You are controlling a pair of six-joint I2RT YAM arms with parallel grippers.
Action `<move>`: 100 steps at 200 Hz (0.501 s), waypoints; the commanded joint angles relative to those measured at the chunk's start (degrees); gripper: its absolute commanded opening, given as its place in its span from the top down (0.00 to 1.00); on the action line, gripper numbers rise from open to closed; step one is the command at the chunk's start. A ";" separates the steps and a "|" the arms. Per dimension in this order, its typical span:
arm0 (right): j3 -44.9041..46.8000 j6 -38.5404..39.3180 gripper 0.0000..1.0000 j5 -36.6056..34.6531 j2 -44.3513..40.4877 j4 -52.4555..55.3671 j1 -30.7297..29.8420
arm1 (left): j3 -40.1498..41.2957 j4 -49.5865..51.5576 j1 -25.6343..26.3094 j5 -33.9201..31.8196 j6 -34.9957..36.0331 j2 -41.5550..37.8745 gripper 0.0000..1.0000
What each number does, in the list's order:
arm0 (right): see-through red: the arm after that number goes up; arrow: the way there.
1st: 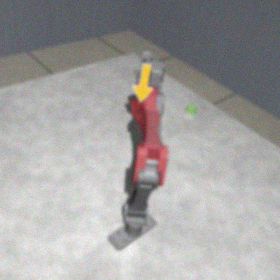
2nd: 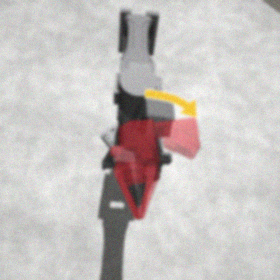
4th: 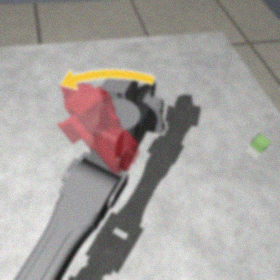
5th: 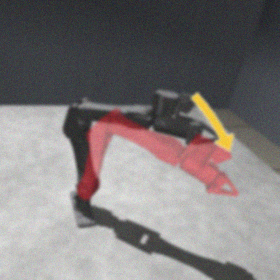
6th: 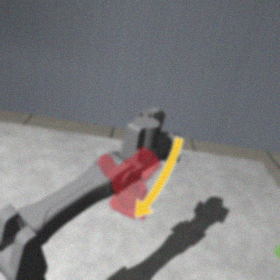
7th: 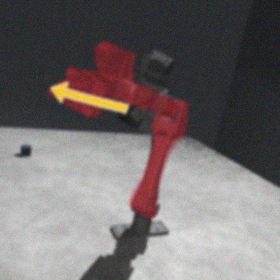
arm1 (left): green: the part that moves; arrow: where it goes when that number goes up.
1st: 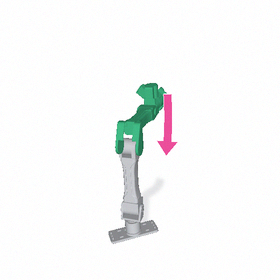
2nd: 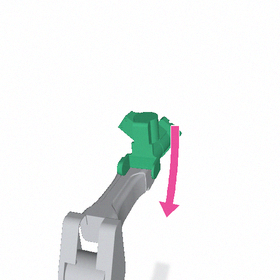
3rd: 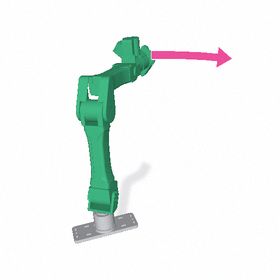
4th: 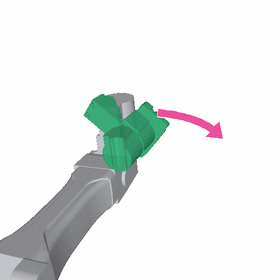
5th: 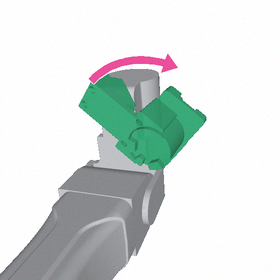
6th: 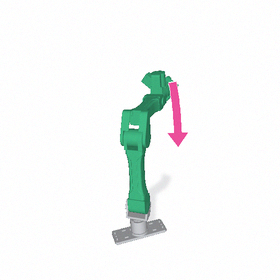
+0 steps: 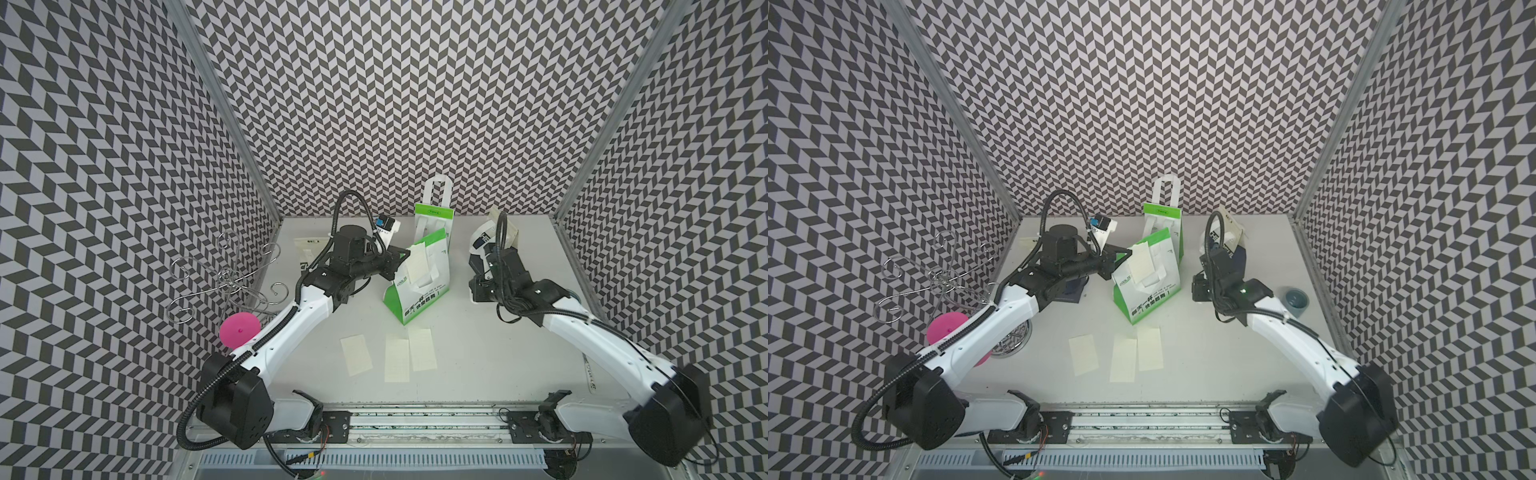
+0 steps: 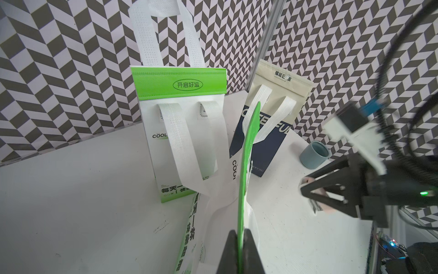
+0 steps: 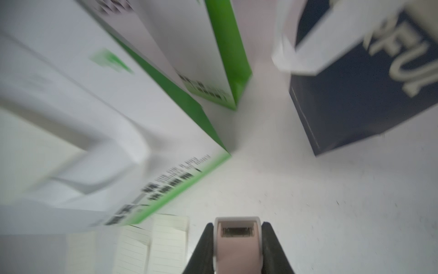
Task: Staple the receipts to the bags
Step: Pick up the stapler from the center of the board, then place the stapler in the takeout bag.
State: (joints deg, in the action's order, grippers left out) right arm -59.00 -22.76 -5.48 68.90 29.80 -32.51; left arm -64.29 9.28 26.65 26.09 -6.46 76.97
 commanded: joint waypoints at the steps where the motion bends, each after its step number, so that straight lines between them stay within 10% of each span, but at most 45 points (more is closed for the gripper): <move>1: 0.22 -0.33 0.88 1.78 -4.72 -14.30 -4.89 | -1.36 0.51 0.67 0.08 1.09 -0.70 1.00; 100: 5.70 2.77 0.88 3.64 -1.11 -61.59 -13.91 | -1.85 2.18 5.21 -6.21 2.20 -1.82 1.00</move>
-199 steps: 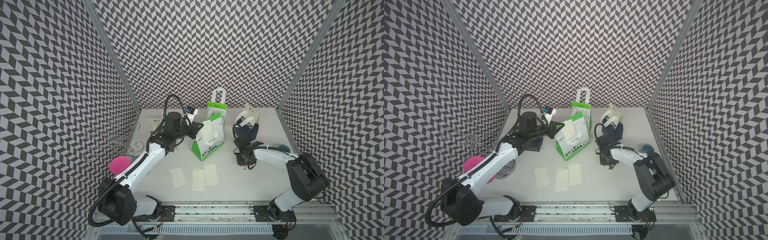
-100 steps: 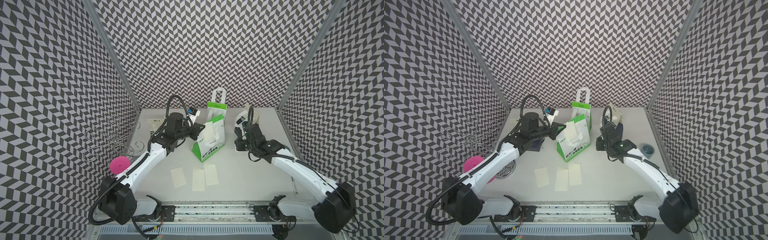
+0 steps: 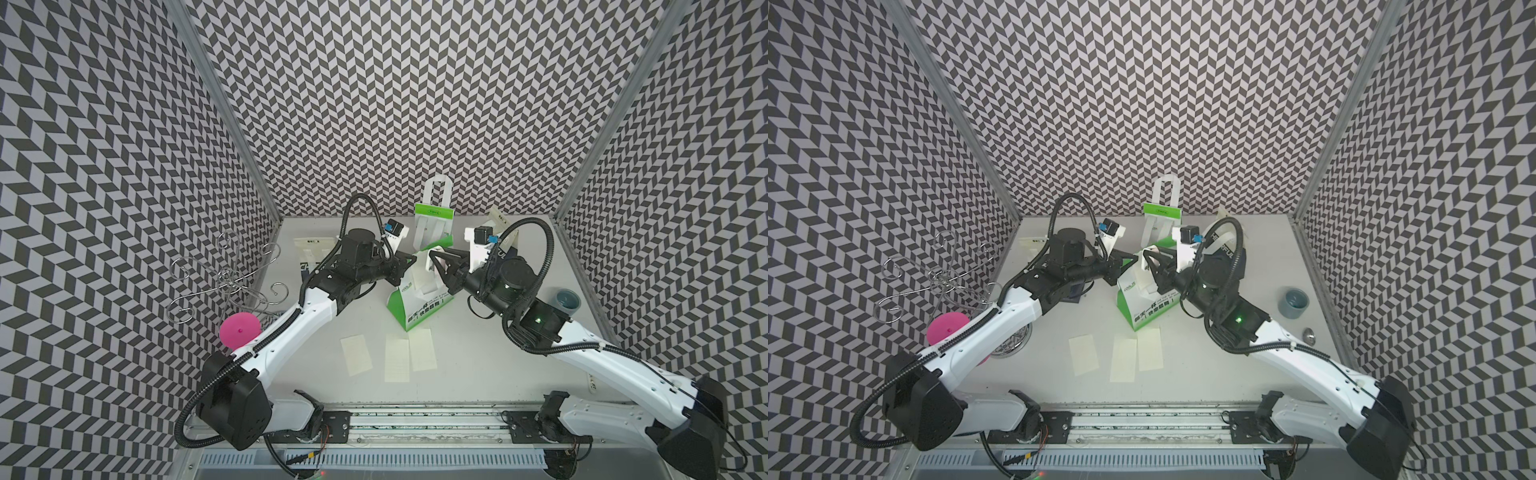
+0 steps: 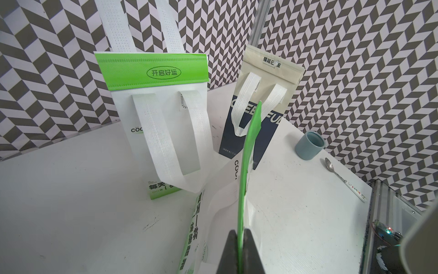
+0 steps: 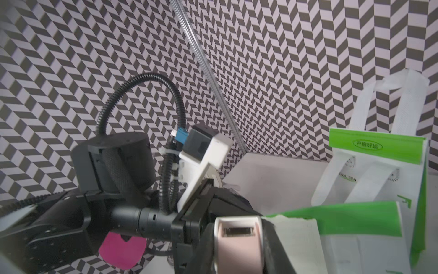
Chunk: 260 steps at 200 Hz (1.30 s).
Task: Staple the receipts to the bags
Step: Place the stapler in the takeout bag.
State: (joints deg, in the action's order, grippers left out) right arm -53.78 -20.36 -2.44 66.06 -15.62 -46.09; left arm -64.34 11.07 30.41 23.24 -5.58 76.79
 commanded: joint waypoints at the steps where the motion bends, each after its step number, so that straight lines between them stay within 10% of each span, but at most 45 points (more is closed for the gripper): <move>1: 0.37 0.30 0.88 0.60 1.85 -16.27 -0.37 | -1.82 0.41 1.52 -3.50 1.39 -1.69 1.00; 260: -2.79 1.26 0.91 -7.72 12.38 -20.68 -0.28 | -0.45 -1.43 4.57 -5.99 2.84 -4.70 1.00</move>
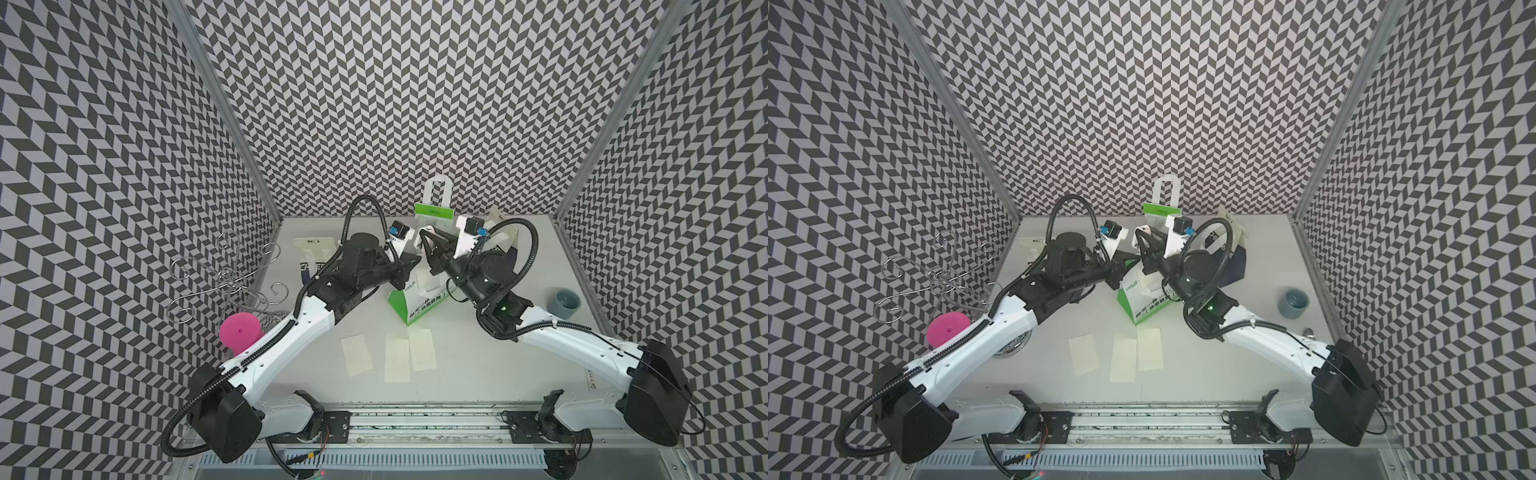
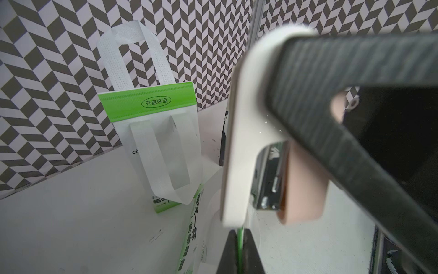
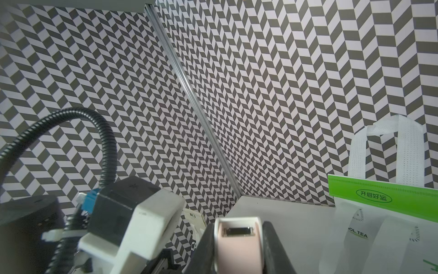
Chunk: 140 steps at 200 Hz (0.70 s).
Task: Staple the receipts to the bags
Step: Place the stapler in the takeout bag.
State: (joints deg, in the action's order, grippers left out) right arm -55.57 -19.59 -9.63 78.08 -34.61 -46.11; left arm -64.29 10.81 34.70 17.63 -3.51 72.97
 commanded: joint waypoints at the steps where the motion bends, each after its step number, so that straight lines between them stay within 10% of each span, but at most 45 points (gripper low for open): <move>1: -0.97 0.51 0.91 -0.55 0.38 -1.69 -0.23 | -0.49 -1.20 0.28 -0.34 0.73 -0.89 1.00; 140: -2.87 1.72 0.91 -0.13 0.58 4.82 -0.30 | -1.27 -0.32 0.28 -3.51 0.43 -0.06 1.00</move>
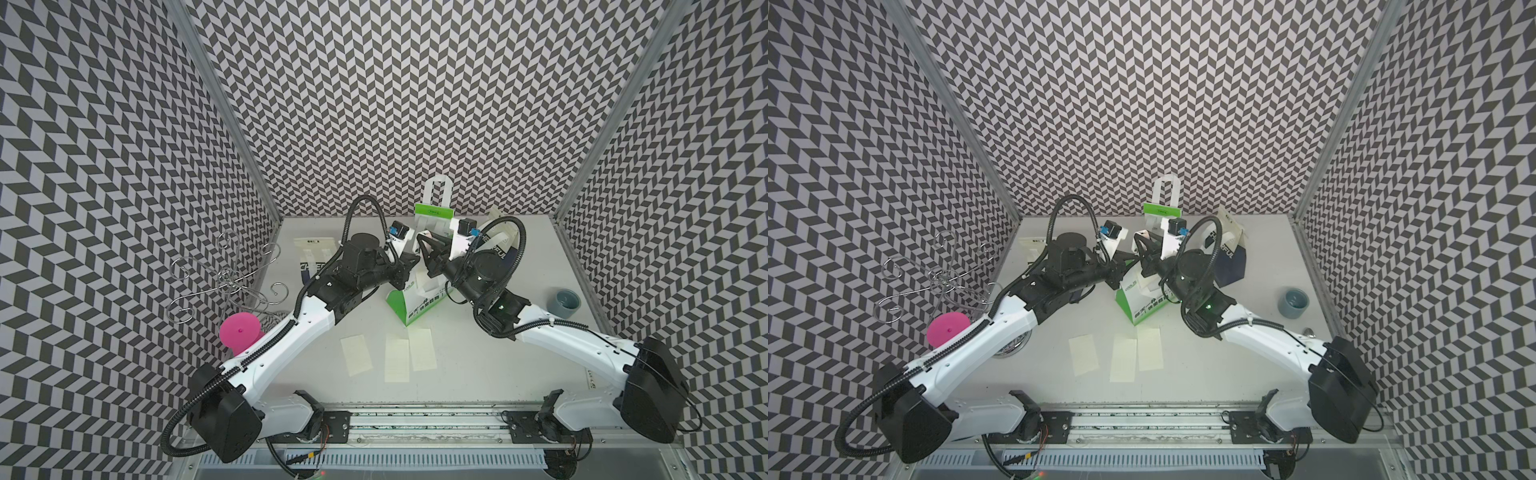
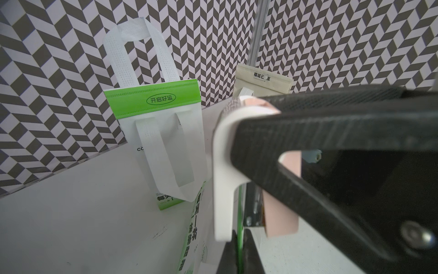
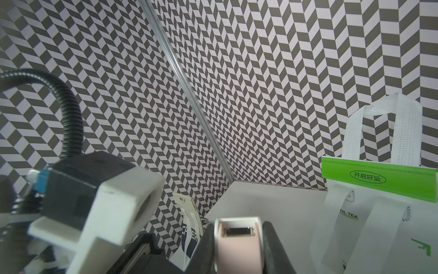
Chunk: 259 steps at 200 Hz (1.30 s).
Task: Staple the receipts to the bags
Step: Place the stapler in the takeout bag.
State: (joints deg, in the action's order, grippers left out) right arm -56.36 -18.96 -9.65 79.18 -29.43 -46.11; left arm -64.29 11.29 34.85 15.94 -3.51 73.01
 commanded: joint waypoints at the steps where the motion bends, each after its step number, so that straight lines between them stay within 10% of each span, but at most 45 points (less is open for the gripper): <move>1: -2.09 1.10 0.91 -0.15 -0.51 -0.32 -0.30 | -1.27 -0.82 0.13 -1.90 0.43 -0.08 1.00; 179: 3.47 3.93 0.77 -1.60 -2.98 4.48 -1.63 | 1.25 -6.38 -0.98 3.99 1.31 -1.56 1.00; 259: 7.07 5.19 0.29 -0.79 -17.93 14.05 -1.78 | 0.06 -2.58 -1.88 13.18 8.25 -2.26 1.00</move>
State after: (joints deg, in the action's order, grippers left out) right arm -49.32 -15.14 -11.14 68.38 -17.43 -47.83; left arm -62.65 9.65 33.52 23.40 0.86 72.73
